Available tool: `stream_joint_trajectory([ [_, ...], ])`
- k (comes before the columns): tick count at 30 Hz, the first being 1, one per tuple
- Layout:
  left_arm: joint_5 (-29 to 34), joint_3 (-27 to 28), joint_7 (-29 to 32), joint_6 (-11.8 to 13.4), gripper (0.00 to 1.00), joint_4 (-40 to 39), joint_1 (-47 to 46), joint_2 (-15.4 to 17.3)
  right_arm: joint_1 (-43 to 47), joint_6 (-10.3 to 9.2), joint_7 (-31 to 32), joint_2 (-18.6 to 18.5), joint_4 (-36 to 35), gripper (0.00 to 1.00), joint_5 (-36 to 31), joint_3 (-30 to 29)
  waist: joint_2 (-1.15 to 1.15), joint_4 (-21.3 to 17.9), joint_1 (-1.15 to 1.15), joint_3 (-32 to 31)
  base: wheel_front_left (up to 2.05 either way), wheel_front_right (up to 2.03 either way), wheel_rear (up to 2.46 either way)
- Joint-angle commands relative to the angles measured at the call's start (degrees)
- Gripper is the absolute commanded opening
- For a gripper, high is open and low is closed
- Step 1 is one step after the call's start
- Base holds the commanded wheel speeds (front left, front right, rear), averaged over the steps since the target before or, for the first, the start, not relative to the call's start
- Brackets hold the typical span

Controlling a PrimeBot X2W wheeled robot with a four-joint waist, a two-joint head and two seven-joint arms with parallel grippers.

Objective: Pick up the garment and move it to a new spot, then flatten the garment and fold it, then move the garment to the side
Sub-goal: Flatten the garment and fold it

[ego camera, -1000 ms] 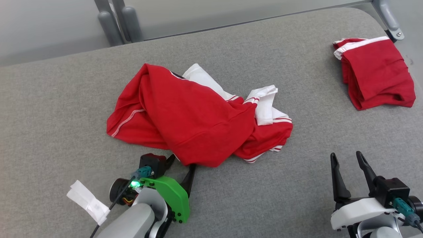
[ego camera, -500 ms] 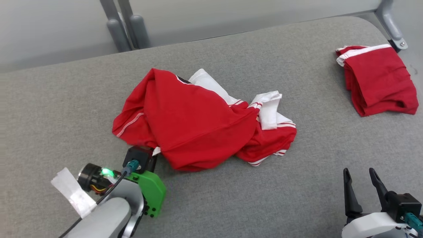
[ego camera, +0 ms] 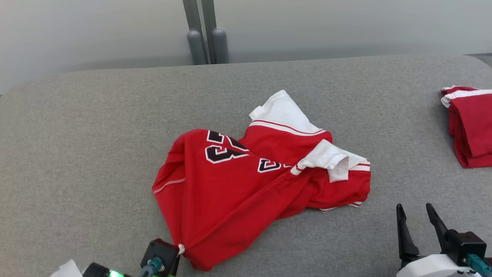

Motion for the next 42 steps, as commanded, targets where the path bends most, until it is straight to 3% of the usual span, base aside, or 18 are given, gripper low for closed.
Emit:
stream_joint_trajectory([
  [1, -0.7, -0.5, 0.4, 0.4, 0.00, 0.0, 1.1, -0.1, -0.1, 0.00, 0.0, -0.2, 0.2, 1.00, -0.2, 0.1, 0.00, 0.6, 0.00, -0.3, 0.00, 0.00, 0.00],
  [4, -0.1, -2.0, 0.3, -0.9, 0.00, 0.2, 1.1, -1.9, -0.5, 0.00, 0.0, -0.3, 0.2, 1.00, -0.1, 0.1, 0.00, 0.7, 0.00, 0.1, 0.00, 0.00, 0.00],
  [6, 1.1, -1.7, -2.2, -1.6, 0.56, 0.7, -1.0, -4.2, -0.9, 0.00, 0.0, -0.5, 0.4, 1.00, -0.1, 0.2, 0.00, 0.7, 0.00, 0.5, 0.00, 0.00, 0.00],
  [7, 1.4, -1.6, -3.3, -1.9, 1.00, 1.1, -1.8, -5.7, -1.1, 0.00, 0.0, -0.6, 0.4, 1.00, -0.1, 0.2, 0.00, 0.6, 0.00, 0.8, 0.00, 0.00, 0.00],
  [12, 2.5, -3.2, -4.6, -5.4, 1.00, 8.5, -7.1, -14.4, -2.3, 0.00, 0.0, -0.3, 0.8, 1.00, -0.3, 1.1, 0.00, -0.3, 0.00, 1.8, 0.00, 0.00, 0.00],
  [15, 2.1, -4.3, -4.2, -8.1, 1.00, 13.6, -9.8, -18.1, -2.7, 0.00, 0.0, -0.2, 1.3, 1.00, -0.3, 1.8, 0.00, -1.2, 0.00, 2.0, 0.00, 0.00, 0.00],
  [18, 1.1, -2.8, -6.6, -8.6, 1.00, 16.8, -10.5, -19.8, -3.0, 0.00, 0.0, -0.2, 1.0, 1.00, -0.2, 1.6, 0.00, -2.7, 0.00, 2.2, 0.00, 0.00, 0.00],
  [23, -1.5, 1.2, -10.7, -6.6, 1.00, 14.2, -6.4, -16.6, -1.4, 0.00, 0.0, -0.3, 0.7, 1.00, -0.3, 0.2, 0.00, -3.6, 0.00, 2.1, 0.00, 0.00, 0.00],
  [32, -6.9, 8.8, -12.9, -0.1, 1.00, 0.1, 4.7, -3.6, 1.0, 0.00, 0.0, -0.1, 0.6, 1.00, 0.0, -1.0, 0.00, -2.3, 0.00, -2.1, 0.00, 0.00, 0.00],
  [35, -9.1, 8.0, -11.4, -1.8, 1.00, -2.2, 7.1, -1.7, 0.9, 0.00, 0.0, -0.2, 0.2, 1.00, -0.1, -0.3, 0.00, -1.8, 0.00, -2.6, 0.00, 0.00, 0.00],
  [38, -11.2, 6.7, -10.6, -4.4, 1.00, -2.0, 7.8, -2.7, 0.8, -0.01, 0.0, -0.6, 0.2, 1.00, 0.0, -0.3, 0.00, -1.2, 0.00, -2.5, 0.00, 0.00, 0.00],
  [40, -11.1, 5.2, -10.0, -6.5, 0.78, -0.1, 7.3, -3.3, 0.8, 0.00, 0.0, -0.8, 0.3, 1.00, 0.0, 0.1, 0.00, -1.0, 0.00, -2.4, 0.00, 0.00, 0.00],
  [42, -12.1, 4.7, -10.0, -8.2, 0.69, 1.9, 6.6, -5.4, 0.5, 0.00, 0.0, -1.0, 0.2, 1.00, 0.1, 0.2, 0.00, -0.9, 0.00, -2.0, 0.00, 0.00, 0.00],
])
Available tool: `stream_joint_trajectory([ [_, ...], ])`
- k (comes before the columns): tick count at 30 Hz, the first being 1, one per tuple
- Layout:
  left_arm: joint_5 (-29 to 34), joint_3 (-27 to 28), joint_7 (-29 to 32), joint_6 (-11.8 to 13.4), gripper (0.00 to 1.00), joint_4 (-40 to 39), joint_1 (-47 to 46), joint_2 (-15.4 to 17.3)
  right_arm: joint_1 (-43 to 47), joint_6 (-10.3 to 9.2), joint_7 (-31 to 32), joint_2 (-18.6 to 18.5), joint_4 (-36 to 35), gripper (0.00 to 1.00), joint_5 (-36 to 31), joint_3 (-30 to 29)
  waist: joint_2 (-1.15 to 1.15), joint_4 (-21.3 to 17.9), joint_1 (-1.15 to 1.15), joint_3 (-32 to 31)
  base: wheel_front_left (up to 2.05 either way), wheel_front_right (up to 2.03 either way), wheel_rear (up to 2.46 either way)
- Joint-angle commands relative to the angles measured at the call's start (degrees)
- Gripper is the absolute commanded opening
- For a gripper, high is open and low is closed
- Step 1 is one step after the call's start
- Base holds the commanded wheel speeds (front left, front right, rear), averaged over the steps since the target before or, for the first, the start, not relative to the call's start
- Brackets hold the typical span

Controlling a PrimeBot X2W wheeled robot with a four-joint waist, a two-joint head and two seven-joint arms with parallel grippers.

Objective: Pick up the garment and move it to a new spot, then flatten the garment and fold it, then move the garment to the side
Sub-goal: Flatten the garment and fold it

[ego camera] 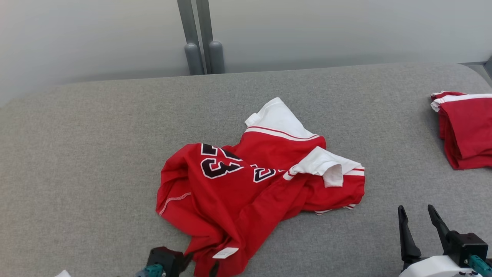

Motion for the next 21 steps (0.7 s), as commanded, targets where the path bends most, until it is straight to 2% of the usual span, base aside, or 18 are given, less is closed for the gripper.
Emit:
stream_joint_trajectory([
  [1, -0.3, -0.5, 0.1, -1.4, 0.62, 1.7, -1.1, -1.3, 0.0, -0.01, 0.0, -0.4, -0.1, 1.00, 0.1, 0.1, 0.00, 0.2, 0.00, 0.4, 0.00, 0.00, 0.00],
  [2, -0.9, -0.6, 0.1, -2.1, 0.60, 3.1, -1.3, -2.1, -0.1, 0.00, 0.0, -0.5, -0.1, 1.00, 0.0, 0.2, 0.00, 0.2, 0.00, 0.5, 0.00, 0.00, 0.00],
  [4, -0.2, -1.3, 0.0, -3.5, 0.73, 6.4, -2.7, -3.2, -0.6, 0.00, 0.0, -0.6, 0.0, 1.00, -0.1, 0.4, 0.00, 0.1, 0.00, 0.8, 0.00, 0.00, 0.00],
  [8, 0.0, -1.5, -1.5, -5.7, 0.72, 12.2, -4.6, -5.8, -1.1, 0.00, 0.0, -0.7, 0.1, 1.00, 0.0, 0.6, 0.00, -0.3, 0.00, 1.2, 0.00, 0.00, 0.00],
  [10, 0.1, -1.5, -2.4, -6.3, 0.58, 14.3, -5.2, -7.0, -1.1, 0.00, 0.0, -0.7, 0.2, 1.00, -0.2, 0.7, 0.00, -0.5, 0.00, 1.3, 0.00, 0.00, 0.00],
  [13, 0.9, -0.9, -3.6, -6.2, 0.57, 16.6, -6.4, -7.4, -1.1, 0.00, 0.0, -0.6, 0.1, 1.00, -0.2, 0.6, 0.00, -0.6, 0.00, 1.8, 0.00, 0.00, 0.00],
  [14, 0.8, -0.9, -3.8, -6.4, 0.49, 17.3, -6.6, -7.7, -1.1, 0.00, 0.0, -0.6, 0.0, 1.00, -0.3, 0.6, 0.00, -0.6, 0.00, 1.9, 0.00, 0.00, 0.00],
  [17, 1.1, -1.1, -3.5, -6.8, 0.44, 18.9, -7.2, -8.0, -1.4, 0.00, 0.0, -0.4, 0.1, 1.00, -0.2, 0.6, 0.00, -0.7, 0.00, 2.3, 0.00, 0.00, 0.00],
  [18, 0.6, -1.3, -3.3, -7.3, 0.37, 19.3, -7.3, -8.4, -1.5, 0.00, 0.0, -0.4, 0.1, 1.00, -0.3, 0.6, 0.00, -0.7, 0.00, 2.5, 0.00, 0.00, 0.00],
  [20, 0.2, -1.7, -2.9, -8.2, 0.06, 20.1, -7.6, -8.7, -1.7, 0.00, 0.0, -0.3, 0.1, 1.00, -0.3, 0.5, 0.00, -0.7, 0.00, 2.7, 0.00, 0.00, 0.00],
  [21, 0.0, -1.8, -2.9, -8.6, 0.00, 20.4, -7.7, -8.9, -1.7, 0.00, 0.0, -0.3, 0.2, 1.00, -0.3, 0.5, 0.00, -0.7, 0.00, 2.7, 0.00, 0.00, 0.00],
])
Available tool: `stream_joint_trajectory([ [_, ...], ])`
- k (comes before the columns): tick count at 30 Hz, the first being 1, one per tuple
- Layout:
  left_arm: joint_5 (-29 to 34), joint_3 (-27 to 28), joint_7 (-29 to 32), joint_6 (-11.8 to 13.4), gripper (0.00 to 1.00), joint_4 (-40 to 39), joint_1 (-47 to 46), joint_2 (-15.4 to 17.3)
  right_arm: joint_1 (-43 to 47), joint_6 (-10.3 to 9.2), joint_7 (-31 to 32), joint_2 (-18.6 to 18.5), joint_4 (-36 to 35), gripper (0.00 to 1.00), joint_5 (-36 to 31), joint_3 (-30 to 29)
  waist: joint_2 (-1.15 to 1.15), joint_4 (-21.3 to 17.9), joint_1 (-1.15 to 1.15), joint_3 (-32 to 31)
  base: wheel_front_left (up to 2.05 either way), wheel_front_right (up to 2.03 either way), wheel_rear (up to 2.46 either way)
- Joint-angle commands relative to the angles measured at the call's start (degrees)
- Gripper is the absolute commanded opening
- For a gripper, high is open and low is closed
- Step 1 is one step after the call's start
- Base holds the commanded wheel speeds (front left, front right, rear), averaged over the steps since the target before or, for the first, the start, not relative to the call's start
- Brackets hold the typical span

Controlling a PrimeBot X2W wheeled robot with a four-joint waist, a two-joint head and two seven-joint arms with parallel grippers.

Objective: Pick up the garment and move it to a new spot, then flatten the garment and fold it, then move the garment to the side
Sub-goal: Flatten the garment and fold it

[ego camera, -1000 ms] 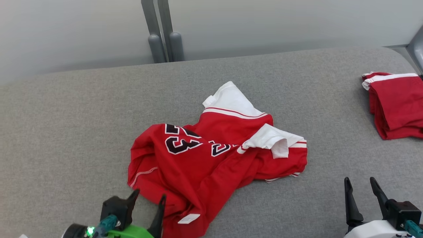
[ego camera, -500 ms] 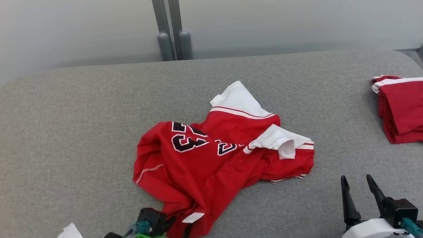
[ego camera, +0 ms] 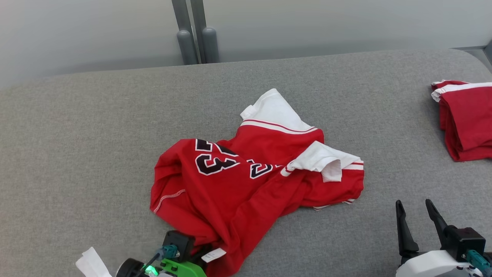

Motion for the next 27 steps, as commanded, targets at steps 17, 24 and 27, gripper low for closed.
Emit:
stream_joint_trajectory([
  [17, -12.6, 20.8, -10.2, 0.2, 0.00, -8.8, -1.3, 7.8, 0.0, 0.00, 0.0, 0.0, 0.1, 1.00, -0.3, -1.2, 0.00, 3.9, 0.00, -0.3, 0.00, 0.00, 0.00],
  [24, -16.0, 26.3, -14.5, -0.2, 0.00, -9.1, 1.5, 8.6, 0.1, 0.00, 0.0, -0.1, 0.3, 1.00, -0.3, -1.3, 0.00, 5.9, 0.00, -0.3, 0.00, 0.00, 0.00],
  [27, -17.7, 27.5, -15.2, -1.3, 0.00, -8.1, 1.9, 8.4, 0.2, 0.00, 0.0, -0.5, 0.7, 1.00, -0.4, -0.6, 0.00, 6.1, 0.00, -0.4, 0.00, 0.00, 0.00],
])
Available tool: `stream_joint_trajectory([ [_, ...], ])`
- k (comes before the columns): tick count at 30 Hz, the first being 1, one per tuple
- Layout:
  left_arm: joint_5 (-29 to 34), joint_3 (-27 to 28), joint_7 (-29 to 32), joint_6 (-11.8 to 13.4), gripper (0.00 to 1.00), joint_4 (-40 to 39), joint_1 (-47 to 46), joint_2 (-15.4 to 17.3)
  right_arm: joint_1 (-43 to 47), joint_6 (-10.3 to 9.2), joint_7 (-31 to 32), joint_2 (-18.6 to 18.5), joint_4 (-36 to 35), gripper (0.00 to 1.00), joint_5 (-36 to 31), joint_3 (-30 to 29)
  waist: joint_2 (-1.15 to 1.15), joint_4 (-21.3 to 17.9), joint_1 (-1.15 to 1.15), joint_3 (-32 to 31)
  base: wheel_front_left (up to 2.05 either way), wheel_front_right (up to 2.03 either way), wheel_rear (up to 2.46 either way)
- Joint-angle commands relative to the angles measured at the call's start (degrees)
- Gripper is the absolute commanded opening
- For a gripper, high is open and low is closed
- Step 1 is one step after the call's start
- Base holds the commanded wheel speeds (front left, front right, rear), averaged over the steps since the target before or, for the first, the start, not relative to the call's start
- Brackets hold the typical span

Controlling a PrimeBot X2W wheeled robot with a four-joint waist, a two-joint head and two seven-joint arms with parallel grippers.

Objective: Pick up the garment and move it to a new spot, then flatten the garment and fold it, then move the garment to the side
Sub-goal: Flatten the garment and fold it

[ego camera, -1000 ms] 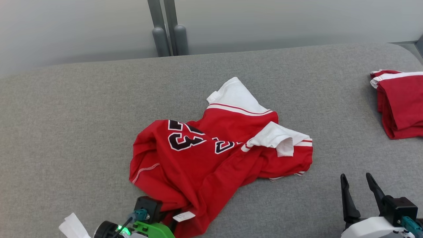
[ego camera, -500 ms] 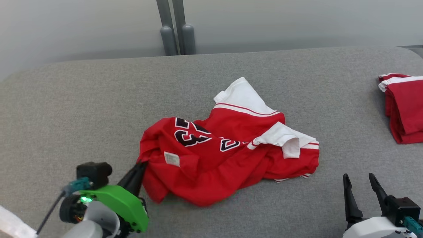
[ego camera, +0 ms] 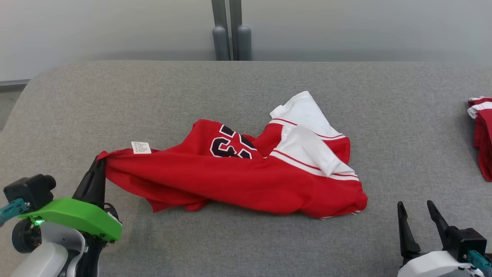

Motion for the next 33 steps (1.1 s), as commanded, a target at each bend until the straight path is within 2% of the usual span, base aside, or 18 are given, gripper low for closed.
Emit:
stream_joint_trajectory([
  [1, -1.5, 0.4, 0.4, -1.3, 0.00, 0.3, -0.5, -0.7, -0.3, -0.01, 0.0, -0.6, 0.1, 1.00, -0.3, 0.3, 0.00, -0.1, 0.00, 0.1, 0.00, 0.00, 0.00],
  [5, -1.5, -0.1, 2.8, -2.7, 0.00, 3.1, -5.5, -1.1, -2.5, 0.00, 0.0, -0.9, 0.3, 1.00, -0.4, 1.6, 0.00, -2.3, 0.00, 0.1, 0.00, 0.00, 0.00],
  [8, -0.1, -0.5, 4.2, -3.0, 0.00, 6.2, -11.0, -2.2, -3.7, 0.00, 0.0, -1.0, 0.6, 1.00, -0.3, 2.8, 0.00, -5.2, 0.00, 0.3, 0.00, 0.00, 0.00],
  [13, 2.9, -1.3, 3.9, -3.7, 0.00, 12.4, -22.4, -6.3, -4.3, 0.00, 0.0, -0.8, 1.4, 1.00, 0.2, 3.0, 0.00, -9.6, 0.00, 1.0, 0.00, 0.00, 0.00],
  [16, 4.9, -2.0, 2.4, -5.2, 0.00, 15.9, -28.0, -8.9, -3.5, -0.01, 0.0, -0.4, 1.8, 1.00, 0.5, 2.5, 0.00, -10.7, 0.00, 1.4, 0.00, 0.00, 0.00],
  [20, 5.5, -1.9, -0.7, -7.5, 0.00, 19.2, -31.5, -11.6, -2.0, 0.00, 0.0, 0.0, 2.0, 1.00, 0.6, 1.9, 0.00, -10.3, 0.00, 1.3, 0.00, 0.00, 0.00],
  [23, 5.5, -2.0, -2.5, -9.1, 0.00, 19.8, -29.1, -11.4, -1.3, -0.01, 0.0, 0.3, 2.0, 1.00, 0.4, 2.0, 0.00, -8.6, 0.00, 1.0, 0.00, 0.00, 0.00],
  [26, 5.0, -2.0, -3.6, -9.9, 0.00, 18.9, -23.4, -9.8, -1.0, 0.00, 0.0, 0.1, 1.7, 1.00, 0.1, 1.8, 0.00, -6.7, 0.00, 0.7, 0.00, 0.00, 0.00],
  [33, 1.2, -2.1, -4.2, -7.3, 0.00, 17.2, -3.1, -4.6, -0.5, 0.00, 0.0, -1.1, 1.2, 1.00, -0.2, 1.4, 0.00, -0.6, 0.00, 0.9, 0.00, 0.00, 0.00],
])
